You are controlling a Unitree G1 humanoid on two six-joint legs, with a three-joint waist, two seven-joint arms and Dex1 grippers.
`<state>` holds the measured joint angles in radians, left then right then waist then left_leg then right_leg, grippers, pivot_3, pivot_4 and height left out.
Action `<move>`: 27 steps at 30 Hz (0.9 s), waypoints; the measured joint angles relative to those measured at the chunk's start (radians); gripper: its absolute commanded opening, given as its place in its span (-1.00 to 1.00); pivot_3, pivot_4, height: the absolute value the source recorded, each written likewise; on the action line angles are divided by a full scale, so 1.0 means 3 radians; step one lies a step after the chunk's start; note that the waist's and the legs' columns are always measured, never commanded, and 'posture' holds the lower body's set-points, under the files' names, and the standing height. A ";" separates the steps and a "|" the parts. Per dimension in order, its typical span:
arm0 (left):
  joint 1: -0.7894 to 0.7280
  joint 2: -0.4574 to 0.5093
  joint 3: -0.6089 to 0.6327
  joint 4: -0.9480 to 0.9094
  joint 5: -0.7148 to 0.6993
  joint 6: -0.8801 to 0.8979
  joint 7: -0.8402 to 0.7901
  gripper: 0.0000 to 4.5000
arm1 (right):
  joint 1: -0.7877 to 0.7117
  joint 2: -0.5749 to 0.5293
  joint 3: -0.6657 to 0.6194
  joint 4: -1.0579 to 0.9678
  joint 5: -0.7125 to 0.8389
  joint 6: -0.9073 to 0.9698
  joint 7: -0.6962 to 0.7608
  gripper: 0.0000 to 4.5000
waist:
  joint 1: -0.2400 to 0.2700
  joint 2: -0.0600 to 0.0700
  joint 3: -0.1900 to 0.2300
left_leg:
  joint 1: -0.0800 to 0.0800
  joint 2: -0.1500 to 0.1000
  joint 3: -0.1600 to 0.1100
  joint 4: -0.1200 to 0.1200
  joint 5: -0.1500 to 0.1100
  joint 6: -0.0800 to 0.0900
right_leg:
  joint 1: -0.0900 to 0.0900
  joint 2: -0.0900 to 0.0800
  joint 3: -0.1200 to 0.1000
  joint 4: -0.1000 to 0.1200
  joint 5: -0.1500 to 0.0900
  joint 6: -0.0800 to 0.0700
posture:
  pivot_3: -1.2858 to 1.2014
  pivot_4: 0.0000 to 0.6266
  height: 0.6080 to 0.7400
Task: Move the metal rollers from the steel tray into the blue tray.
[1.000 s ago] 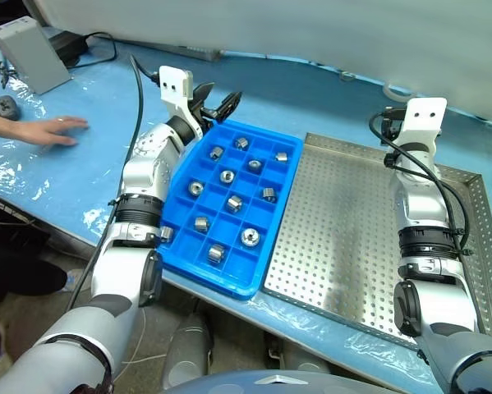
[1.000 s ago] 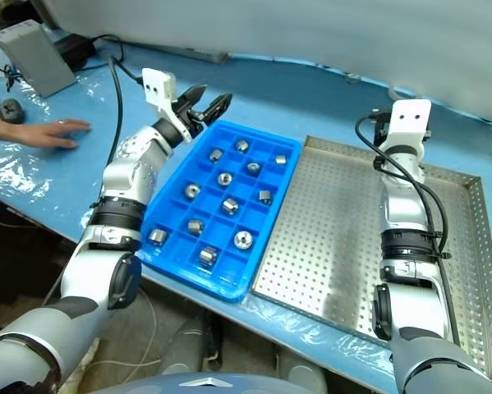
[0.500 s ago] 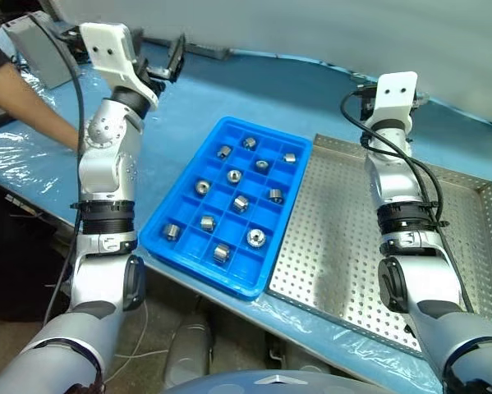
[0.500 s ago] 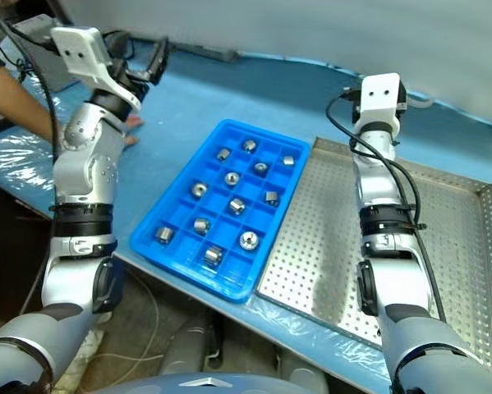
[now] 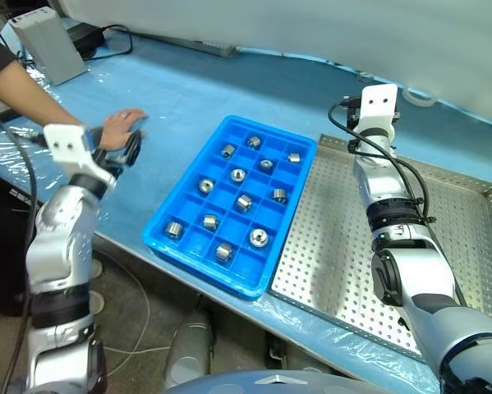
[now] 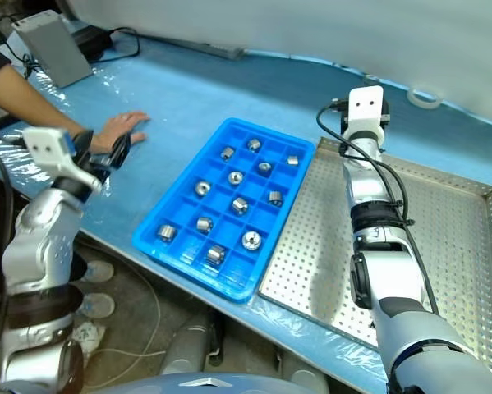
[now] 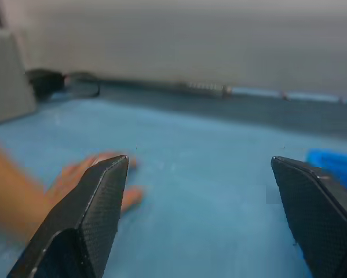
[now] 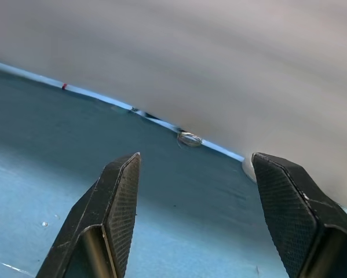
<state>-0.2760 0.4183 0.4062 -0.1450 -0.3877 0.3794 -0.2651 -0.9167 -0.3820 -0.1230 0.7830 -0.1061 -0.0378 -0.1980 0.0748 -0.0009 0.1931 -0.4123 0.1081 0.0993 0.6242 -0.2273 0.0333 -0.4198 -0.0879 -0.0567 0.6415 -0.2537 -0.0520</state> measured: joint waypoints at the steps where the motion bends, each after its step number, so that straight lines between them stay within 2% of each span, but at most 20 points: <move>1: 0.0032 0.0040 0.0084 0.0060 0.0000 -0.0001 0.0020 0.85 | 0.0029 -0.0037 -0.0004 0.0000 -0.0003 -0.0002 -0.0001 0.42 | 0.0013 0.0000 0.0000 | 0.0000 0.0000 0.0000 0.0000 0.0000 0.0000 | 0.0000 0.0000 0.0000 0.0000 0.0000 0.0000 | 0.16 -0.52 1.00; 5: 0.0083 0.0211 0.0532 0.0580 0.0057 -0.0135 0.0275 0.85 | 0.0191 -0.0348 -0.0036 0.0117 -0.0041 -0.0060 -0.0031 0.42 | 0.0046 0.0000 0.0000 | 0.0005 0.0000 0.0000 0.0011 0.0000 0.0001 | 0.0012 -0.0001 0.0000 -0.0003 0.0000 0.0000 | 0.15 -0.52 1.00; 8: 0.0323 0.0265 0.0636 0.0784 0.0086 -0.0231 0.0216 0.85 | 0.0245 -0.0602 -0.0189 0.0391 -0.0019 -0.0081 -0.0115 0.42 | 0.0051 0.0000 0.0000 | 0.0009 -0.0001 0.0001 0.0015 -0.0003 0.0006 | 0.0023 -0.0002 0.0001 -0.0008 0.0000 0.0000 | 0.14 -0.52 1.00; 11: 0.0730 0.0179 0.0340 0.0333 -0.0047 -0.0172 -0.0170 0.85 | 0.0251 -0.0745 -0.0334 0.0637 0.0047 -0.0080 -0.0190 0.42 | 0.0064 -0.0002 0.0001 | 0.0018 0.0000 0.0002 0.0015 -0.0005 0.0008 | 0.0034 -0.0004 0.0001 -0.0010 0.0000 0.0000 | 0.13 -0.52 1.00; 15: 0.0989 -0.0117 -0.0288 -0.0628 -0.0150 0.0136 -0.0180 0.85 | 0.0251 -0.0750 -0.0345 0.0681 0.0085 -0.0082 -0.0200 0.42 | 0.0059 0.0000 0.0002 | 0.0033 0.0010 0.0008 0.0015 -0.0008 0.0013 | 0.0045 -0.0002 0.0000 -0.0002 0.0001 0.0000 | 0.14 -0.52 1.00; 17: 0.0785 -0.0374 -0.0481 -0.0736 -0.0112 0.0190 0.0033 0.85 | 0.0249 -0.0746 -0.0333 0.0671 0.0085 -0.0083 -0.0185 0.42 | 0.0062 0.0005 0.0005 | 0.0037 0.0023 0.0018 0.0014 0.0001 0.0008 | 0.0047 0.0001 -0.0005 0.0002 0.0002 -0.0003 | 0.14 -0.52 1.00; 19: 0.0257 -0.0579 -0.0553 -0.0500 0.0030 0.0160 0.0338 0.85 | 0.0211 -0.0662 -0.0267 0.0648 0.0081 -0.0089 -0.0138 0.42 | 0.0061 0.0008 0.0006 | 0.0035 0.0051 0.0039 0.0008 0.0025 0.0000 | 0.0047 0.0008 -0.0018 0.0004 0.0011 -0.0017 | 0.13 -0.52 1.00; 23: -0.0151 -0.0638 -0.0471 -0.0106 0.0143 0.0003 0.0606 0.85 | 0.0197 -0.0620 -0.0216 0.0618 0.0076 -0.0095 -0.0107 0.42 | 0.0019 0.0014 0.0004 | 0.0041 0.0058 0.0053 -0.0003 0.0035 -0.0013 | 0.0045 0.0010 -0.0018 0.0000 0.0015 -0.0018 | 0.14 -0.52 1.00; 27: -0.0267 -0.0565 -0.0294 0.0274 0.0158 -0.0138 0.0643 0.85 | 0.0185 -0.0621 -0.0204 0.0587 0.0075 -0.0095 -0.0075 0.42 | -0.0016 0.0013 0.0004 | 0.0024 0.0065 0.0055 -0.0002 0.0036 -0.0015 | 0.0032 0.0018 -0.0018 -0.0006 0.0015 -0.0017 | 0.13 -0.52 1.00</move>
<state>-0.3562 0.2487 0.3179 -0.0628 -0.3402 0.3379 -0.0723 -0.8612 -0.5683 -0.1842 0.9592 -0.0835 -0.0664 -0.2204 0.0699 0.0031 0.1944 -0.4050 0.1276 0.1159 0.6235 -0.2164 0.0286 -0.4102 -0.0825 -0.0622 0.6397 -0.2491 -0.0572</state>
